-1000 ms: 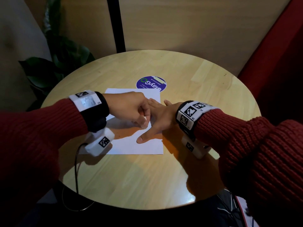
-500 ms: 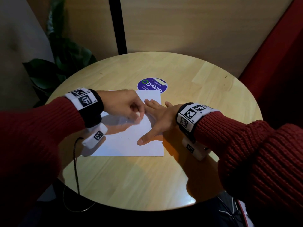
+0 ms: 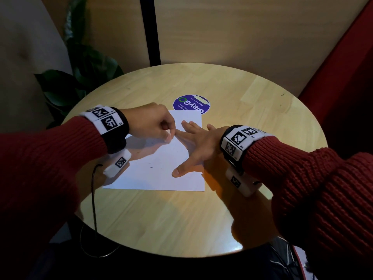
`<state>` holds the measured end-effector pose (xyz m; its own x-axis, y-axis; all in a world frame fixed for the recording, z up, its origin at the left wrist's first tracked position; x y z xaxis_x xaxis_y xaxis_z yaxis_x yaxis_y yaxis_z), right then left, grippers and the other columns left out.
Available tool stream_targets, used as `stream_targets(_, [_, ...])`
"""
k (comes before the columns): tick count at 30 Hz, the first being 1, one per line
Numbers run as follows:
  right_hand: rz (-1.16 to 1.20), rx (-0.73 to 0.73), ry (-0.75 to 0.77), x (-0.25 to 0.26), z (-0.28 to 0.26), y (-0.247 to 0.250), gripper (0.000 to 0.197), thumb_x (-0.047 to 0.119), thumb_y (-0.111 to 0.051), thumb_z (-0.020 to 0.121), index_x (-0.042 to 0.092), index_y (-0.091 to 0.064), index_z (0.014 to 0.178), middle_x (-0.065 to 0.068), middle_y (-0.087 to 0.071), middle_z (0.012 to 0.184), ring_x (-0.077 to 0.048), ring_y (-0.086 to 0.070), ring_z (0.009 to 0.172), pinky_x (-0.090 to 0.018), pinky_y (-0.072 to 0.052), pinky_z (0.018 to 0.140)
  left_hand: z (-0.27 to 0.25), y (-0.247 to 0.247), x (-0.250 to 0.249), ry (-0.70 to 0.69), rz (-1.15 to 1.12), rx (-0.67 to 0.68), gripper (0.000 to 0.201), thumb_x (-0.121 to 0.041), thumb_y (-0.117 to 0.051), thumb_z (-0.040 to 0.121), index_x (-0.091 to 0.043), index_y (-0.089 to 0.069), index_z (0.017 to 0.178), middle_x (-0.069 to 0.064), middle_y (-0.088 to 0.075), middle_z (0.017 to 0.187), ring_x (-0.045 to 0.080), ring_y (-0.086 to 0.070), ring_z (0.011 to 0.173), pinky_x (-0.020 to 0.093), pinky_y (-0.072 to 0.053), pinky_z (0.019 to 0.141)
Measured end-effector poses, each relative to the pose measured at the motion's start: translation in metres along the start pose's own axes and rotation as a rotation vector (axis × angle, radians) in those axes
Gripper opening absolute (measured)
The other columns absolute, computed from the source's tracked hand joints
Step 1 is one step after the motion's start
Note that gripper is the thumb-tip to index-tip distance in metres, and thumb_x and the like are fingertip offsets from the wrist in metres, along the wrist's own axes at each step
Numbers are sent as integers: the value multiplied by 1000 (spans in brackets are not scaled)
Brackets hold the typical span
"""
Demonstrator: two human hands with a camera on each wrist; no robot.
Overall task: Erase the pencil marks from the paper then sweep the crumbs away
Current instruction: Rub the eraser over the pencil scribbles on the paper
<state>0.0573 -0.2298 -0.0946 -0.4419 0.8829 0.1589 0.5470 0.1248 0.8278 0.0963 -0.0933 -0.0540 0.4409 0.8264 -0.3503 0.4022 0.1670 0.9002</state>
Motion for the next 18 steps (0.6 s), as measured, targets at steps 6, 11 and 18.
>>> stream_targets(6, [3, 3, 0, 2, -1, 2, 136, 93, -68, 61, 53, 17, 159, 5, 28, 170, -13, 27, 156, -61, 11, 125, -1, -9, -10, -52, -3, 97, 7, -24, -82, 92, -29, -83, 97, -6, -80, 83, 2, -67, 74, 21, -51, 74])
stream_targets(11, [-7, 10, -10, 0, 0, 0, 138, 95, -67, 59, 52, 18, 159, 4, 29, 170, -14, 27, 156, -62, 11, 124, -10, -21, -15, -76, -72, 210, 6, -25, -83, 92, -30, -82, 94, -7, -78, 79, 3, -65, 69, 22, -51, 70])
stream_targets(18, [2, 7, -3, 2, 0, 2, 136, 92, -69, 62, 52, 19, 158, 4, 30, 170, -14, 28, 155, -61, 12, 124, -4, -7, -2, -21, -12, -7, 6, -26, -80, 91, -31, -81, 93, -16, -77, 78, -2, -67, 75, 17, -49, 73])
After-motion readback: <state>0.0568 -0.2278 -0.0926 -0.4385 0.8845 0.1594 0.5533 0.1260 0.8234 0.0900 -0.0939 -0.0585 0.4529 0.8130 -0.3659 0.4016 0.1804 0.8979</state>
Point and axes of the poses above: each hand's wrist, its own z-axis towards the middle knuckle, its own y-axis out of the back of the hand, x = y × z, the point moved 7 cm from there along z, towards the middle knuckle
